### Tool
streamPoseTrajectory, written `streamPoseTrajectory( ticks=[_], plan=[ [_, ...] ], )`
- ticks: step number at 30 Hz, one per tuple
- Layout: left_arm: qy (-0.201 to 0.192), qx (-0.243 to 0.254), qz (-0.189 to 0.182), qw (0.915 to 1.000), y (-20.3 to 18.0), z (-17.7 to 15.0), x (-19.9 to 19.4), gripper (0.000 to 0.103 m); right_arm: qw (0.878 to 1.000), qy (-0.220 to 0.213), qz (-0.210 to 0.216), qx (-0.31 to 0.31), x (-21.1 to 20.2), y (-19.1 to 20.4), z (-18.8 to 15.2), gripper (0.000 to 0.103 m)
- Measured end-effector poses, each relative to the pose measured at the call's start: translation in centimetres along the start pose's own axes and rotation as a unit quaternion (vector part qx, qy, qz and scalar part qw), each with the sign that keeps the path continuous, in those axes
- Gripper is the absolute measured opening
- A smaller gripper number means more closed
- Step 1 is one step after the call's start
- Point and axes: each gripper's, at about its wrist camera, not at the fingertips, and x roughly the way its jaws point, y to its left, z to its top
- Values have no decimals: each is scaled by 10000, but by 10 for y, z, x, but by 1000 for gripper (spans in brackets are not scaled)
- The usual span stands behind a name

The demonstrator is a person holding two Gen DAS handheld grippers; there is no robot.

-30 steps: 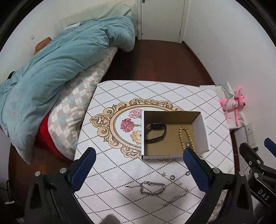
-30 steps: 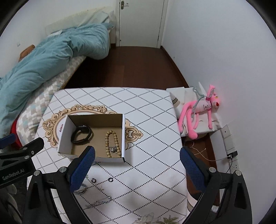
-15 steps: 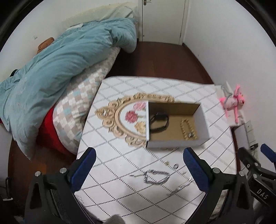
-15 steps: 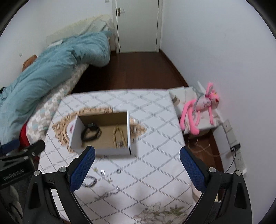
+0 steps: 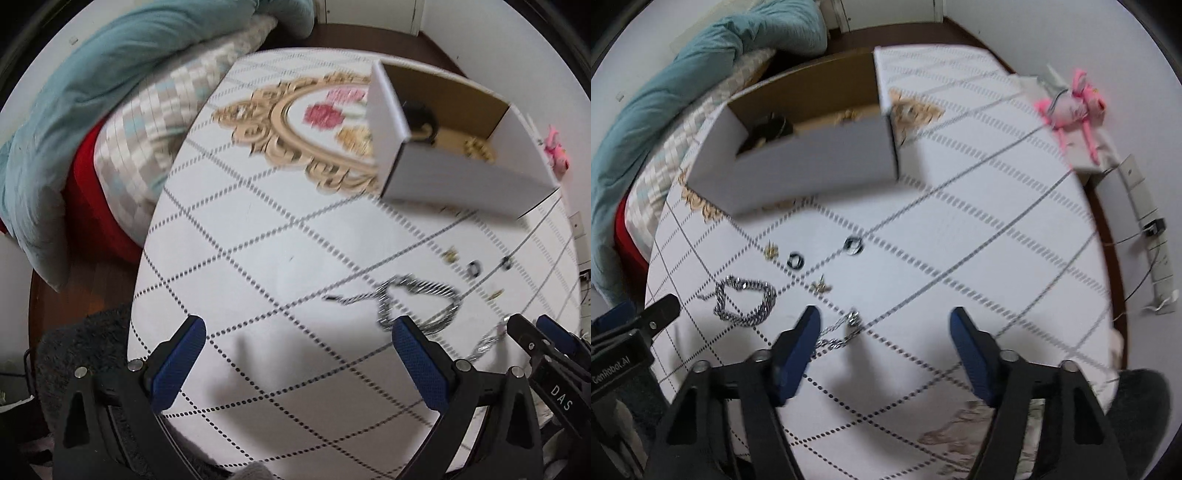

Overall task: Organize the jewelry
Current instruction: 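Grasp the thin silver chain with the right tool while the left tool grasps the thick chain bracelet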

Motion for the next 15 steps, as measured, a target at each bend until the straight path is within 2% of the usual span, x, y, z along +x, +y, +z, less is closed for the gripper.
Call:
streamPoseTrajectory(
  ticks=[1,3,6,7,8,11,15],
  plan=[
    [48,-8,18,10000,2,-2,4,103,10000,37,51,-5,4,3,-3,56],
    [128,-41,20,9999,4,-6,11,103,9999,-73,-46,-129,6,11,-7,49],
    [239,-100,4,9997,8,-10,18,103,9986,-230,-378,-278,8,22,-12,42],
    [267,-112,1,9996,8,-11,20,103,9977,-283,-500,-366,9,25,-14,30],
    [269,-115,-12,9996,7,-12,20,103,9975,-335,-477,-405,8,28,-14,12],
    [255,-104,-59,9996,6,-12,20,103,9971,-337,-474,-499,9,31,-17,7],
    [80,61,-154,9998,-3,-12,12,102,9987,-311,-280,-278,2,15,-17,5]
  ],
)
